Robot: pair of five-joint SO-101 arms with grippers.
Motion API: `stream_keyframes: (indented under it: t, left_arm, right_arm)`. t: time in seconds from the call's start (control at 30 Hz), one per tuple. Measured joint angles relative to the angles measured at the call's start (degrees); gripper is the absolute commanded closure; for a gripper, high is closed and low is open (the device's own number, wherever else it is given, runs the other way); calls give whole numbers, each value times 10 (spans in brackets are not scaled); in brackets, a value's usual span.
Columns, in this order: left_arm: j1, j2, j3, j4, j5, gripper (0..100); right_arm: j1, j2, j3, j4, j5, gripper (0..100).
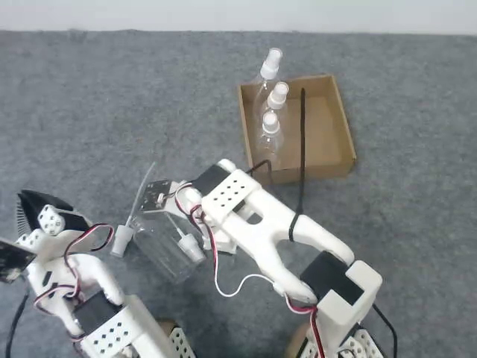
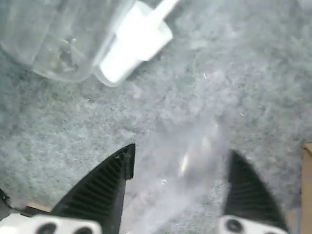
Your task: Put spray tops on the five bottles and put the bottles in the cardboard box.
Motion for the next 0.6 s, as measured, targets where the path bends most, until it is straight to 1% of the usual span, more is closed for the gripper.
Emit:
stream_keyframes:
  t: [0.17, 0.47, 0.6]
  left_arm:
    - [0, 0, 0, 0, 0, 987]
    - [0, 0, 0, 0, 0, 987]
    - [0, 0, 0, 0, 0, 987]
  right_arm:
    - [2, 0, 0, 0, -39, 636]
    - [2, 0, 0, 0, -178, 637]
    - [2, 0, 2, 0, -216, 648]
